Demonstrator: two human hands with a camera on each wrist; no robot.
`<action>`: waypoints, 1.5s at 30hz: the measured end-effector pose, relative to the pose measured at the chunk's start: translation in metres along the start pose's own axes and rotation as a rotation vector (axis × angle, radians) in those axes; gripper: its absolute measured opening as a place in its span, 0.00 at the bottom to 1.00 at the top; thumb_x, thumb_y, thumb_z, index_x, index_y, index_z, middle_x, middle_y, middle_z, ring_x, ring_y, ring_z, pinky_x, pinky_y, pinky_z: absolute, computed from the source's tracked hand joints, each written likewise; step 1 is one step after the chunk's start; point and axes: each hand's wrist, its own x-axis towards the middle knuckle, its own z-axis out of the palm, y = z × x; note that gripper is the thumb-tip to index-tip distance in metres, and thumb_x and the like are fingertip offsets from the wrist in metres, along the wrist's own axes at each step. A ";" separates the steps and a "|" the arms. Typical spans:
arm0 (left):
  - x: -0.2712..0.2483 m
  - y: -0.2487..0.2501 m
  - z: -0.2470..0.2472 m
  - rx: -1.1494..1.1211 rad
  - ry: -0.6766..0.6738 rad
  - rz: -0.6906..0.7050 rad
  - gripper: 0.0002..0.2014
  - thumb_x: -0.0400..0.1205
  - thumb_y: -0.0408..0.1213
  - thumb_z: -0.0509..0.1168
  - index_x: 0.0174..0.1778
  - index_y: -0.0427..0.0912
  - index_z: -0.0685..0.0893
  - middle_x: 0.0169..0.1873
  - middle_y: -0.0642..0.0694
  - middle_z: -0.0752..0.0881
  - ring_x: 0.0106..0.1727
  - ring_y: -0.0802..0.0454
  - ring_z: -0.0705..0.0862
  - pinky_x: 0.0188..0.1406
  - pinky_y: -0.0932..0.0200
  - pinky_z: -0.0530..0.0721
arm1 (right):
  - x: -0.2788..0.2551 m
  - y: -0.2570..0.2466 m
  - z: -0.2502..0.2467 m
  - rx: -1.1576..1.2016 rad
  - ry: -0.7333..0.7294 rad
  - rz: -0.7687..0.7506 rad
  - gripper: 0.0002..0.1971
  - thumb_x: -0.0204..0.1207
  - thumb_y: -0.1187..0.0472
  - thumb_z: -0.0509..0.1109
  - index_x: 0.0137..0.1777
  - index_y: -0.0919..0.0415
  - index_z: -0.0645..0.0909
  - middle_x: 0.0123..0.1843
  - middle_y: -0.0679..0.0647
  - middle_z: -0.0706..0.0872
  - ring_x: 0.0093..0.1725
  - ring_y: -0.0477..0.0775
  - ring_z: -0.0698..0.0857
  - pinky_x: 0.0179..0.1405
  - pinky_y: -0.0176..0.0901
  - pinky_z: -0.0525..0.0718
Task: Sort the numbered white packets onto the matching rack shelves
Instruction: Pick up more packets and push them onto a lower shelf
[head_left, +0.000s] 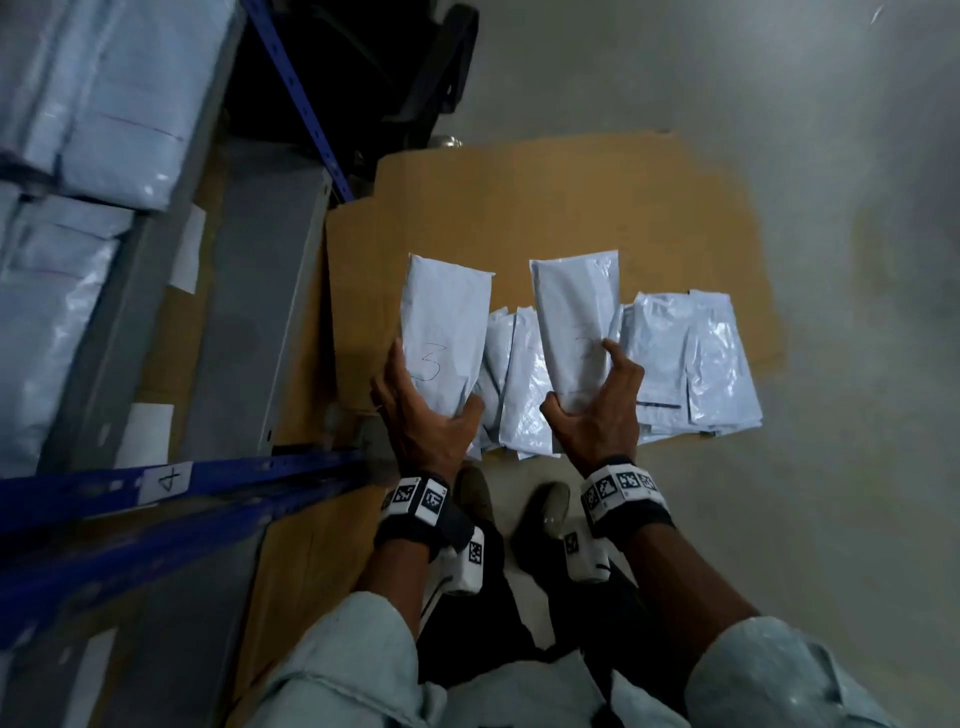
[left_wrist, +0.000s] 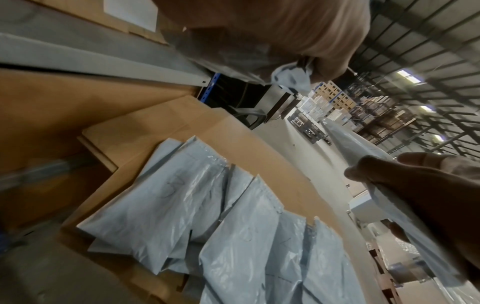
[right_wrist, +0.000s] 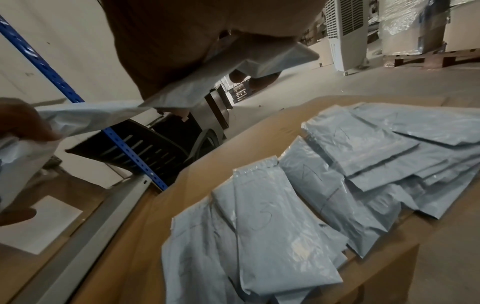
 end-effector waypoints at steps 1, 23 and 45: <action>-0.003 0.008 -0.007 -0.006 0.004 0.009 0.53 0.60 0.46 0.77 0.83 0.42 0.67 0.71 0.38 0.72 0.72 0.38 0.70 0.68 0.45 0.73 | -0.003 -0.005 -0.008 0.007 0.002 -0.008 0.47 0.65 0.52 0.82 0.83 0.50 0.63 0.72 0.50 0.69 0.68 0.57 0.78 0.48 0.59 0.88; -0.236 0.021 -0.136 0.070 0.335 -0.100 0.51 0.65 0.50 0.80 0.84 0.44 0.67 0.72 0.39 0.72 0.71 0.39 0.73 0.66 0.38 0.79 | -0.128 -0.010 -0.071 0.125 -0.262 -0.358 0.48 0.66 0.53 0.85 0.82 0.55 0.63 0.75 0.57 0.69 0.74 0.59 0.71 0.69 0.55 0.79; -0.456 -0.162 -0.336 0.224 0.396 -0.408 0.52 0.62 0.56 0.74 0.83 0.53 0.62 0.67 0.47 0.72 0.67 0.38 0.74 0.72 0.43 0.66 | -0.411 -0.022 0.042 0.017 -0.596 -0.481 0.42 0.66 0.62 0.86 0.77 0.68 0.69 0.69 0.69 0.71 0.66 0.68 0.73 0.59 0.59 0.75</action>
